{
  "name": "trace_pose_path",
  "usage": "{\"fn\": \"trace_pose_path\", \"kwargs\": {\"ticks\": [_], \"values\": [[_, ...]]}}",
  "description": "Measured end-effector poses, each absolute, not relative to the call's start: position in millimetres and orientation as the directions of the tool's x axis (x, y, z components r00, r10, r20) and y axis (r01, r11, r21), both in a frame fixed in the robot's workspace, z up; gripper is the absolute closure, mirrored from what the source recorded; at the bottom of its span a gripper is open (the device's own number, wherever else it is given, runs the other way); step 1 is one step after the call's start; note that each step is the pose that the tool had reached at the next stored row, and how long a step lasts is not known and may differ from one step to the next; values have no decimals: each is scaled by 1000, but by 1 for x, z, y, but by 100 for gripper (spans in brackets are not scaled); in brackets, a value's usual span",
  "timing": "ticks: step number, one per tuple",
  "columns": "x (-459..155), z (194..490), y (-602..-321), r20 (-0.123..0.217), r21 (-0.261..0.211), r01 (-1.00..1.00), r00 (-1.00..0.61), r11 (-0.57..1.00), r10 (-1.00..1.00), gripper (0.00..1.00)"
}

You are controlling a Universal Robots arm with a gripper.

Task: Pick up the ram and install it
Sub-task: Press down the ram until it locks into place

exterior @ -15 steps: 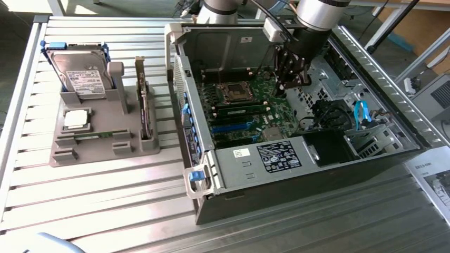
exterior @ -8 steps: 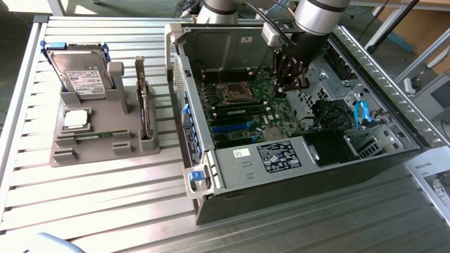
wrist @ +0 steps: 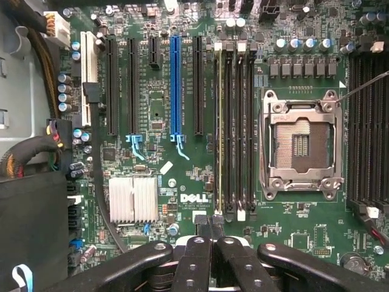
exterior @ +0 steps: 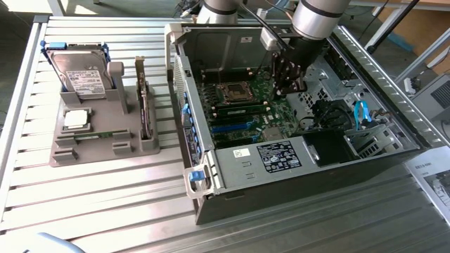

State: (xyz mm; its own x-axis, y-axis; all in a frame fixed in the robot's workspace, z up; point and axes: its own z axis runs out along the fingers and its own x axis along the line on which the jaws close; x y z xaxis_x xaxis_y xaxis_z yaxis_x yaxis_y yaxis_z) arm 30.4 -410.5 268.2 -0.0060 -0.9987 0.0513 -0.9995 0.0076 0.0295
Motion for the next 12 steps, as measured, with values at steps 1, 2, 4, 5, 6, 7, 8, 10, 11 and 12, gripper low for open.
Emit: {"fn": "trace_pose_path", "kwargs": {"ticks": [1,2,4,5,6,7,8,10,11,12], "values": [[30,267,-410,51,29,-1000,-6,8,-999,90],[30,267,-410,51,29,-1000,-6,8,-999,90],[30,265,-410,51,29,-1000,-6,7,-999,90],[30,264,-410,51,30,-1000,-6,7,-999,90],[30,263,-410,51,30,-1000,-6,7,-999,90],[30,262,-410,51,30,-1000,-6,8,-999,90],[30,261,-410,51,29,-1000,-6,8,-999,90],[30,259,-410,51,29,-1000,-6,8,-999,90],[30,259,-411,52,30,-1000,-6,8,-999,90],[30,259,-411,52,30,-1000,-6,8,-999,90]]}}
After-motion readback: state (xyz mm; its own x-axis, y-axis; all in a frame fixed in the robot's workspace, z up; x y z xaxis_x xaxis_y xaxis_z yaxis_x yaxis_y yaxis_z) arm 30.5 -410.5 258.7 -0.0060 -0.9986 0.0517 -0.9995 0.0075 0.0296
